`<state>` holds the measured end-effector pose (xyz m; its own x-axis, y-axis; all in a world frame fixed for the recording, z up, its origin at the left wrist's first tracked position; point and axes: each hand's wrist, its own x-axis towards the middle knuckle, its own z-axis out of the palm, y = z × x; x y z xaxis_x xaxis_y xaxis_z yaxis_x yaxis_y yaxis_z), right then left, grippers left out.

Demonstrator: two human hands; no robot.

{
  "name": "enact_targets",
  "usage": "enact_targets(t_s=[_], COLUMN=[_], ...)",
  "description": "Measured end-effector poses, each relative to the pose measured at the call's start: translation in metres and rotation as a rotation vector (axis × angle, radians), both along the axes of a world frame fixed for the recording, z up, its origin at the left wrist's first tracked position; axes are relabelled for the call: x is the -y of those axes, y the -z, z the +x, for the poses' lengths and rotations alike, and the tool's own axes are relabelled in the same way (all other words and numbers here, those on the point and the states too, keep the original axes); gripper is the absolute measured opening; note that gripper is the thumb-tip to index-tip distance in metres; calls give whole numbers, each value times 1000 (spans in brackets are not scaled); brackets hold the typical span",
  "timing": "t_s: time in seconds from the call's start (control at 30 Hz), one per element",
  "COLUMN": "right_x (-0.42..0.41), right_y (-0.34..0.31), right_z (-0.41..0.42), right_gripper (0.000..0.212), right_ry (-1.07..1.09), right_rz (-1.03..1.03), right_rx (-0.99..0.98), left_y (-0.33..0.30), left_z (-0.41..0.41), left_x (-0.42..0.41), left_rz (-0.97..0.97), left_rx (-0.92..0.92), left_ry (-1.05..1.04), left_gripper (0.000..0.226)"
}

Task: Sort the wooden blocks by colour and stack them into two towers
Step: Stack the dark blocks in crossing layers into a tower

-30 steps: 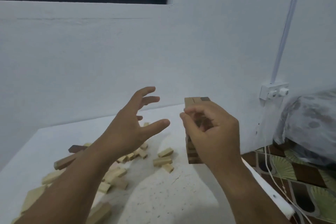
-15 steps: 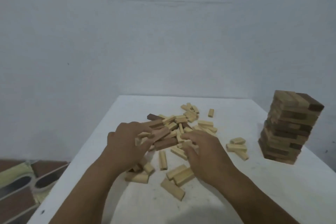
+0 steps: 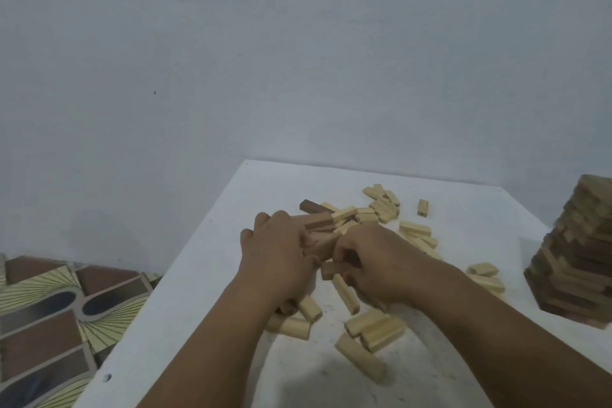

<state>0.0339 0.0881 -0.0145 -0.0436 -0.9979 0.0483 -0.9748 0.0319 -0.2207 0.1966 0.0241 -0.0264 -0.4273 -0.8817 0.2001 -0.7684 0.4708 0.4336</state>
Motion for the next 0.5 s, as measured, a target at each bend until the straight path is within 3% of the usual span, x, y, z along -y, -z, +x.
enact_targets(t_s=[0.07,0.13,0.27,0.33,0.4,0.5], right_x=[-1,0,18,34,50,73], right_y=[-10,-22,-35,-31,-22,-9], right_z=[2,1,3,11,15,14], right_gripper=[12,20,31,26,28,41], right_ry=[-20,-29,23,28,11,8], right_rz=[45,52,-69,-135,-153,-43], right_rx=[75,163,254,249,132,-27], left_y=[-4,-9,-23,-23,-18,-12], left_z=[7,16,25,24,22,18], left_x=[2,5,0,-2,-3,-4], left_rz=[85,183,281,309,336,380], left_rx=[-192,-466,-843,-946,-967,-985], left_ry=[-42,-98,-246,-286,-307,-306], left_gripper=[6,5,42,45,33,28])
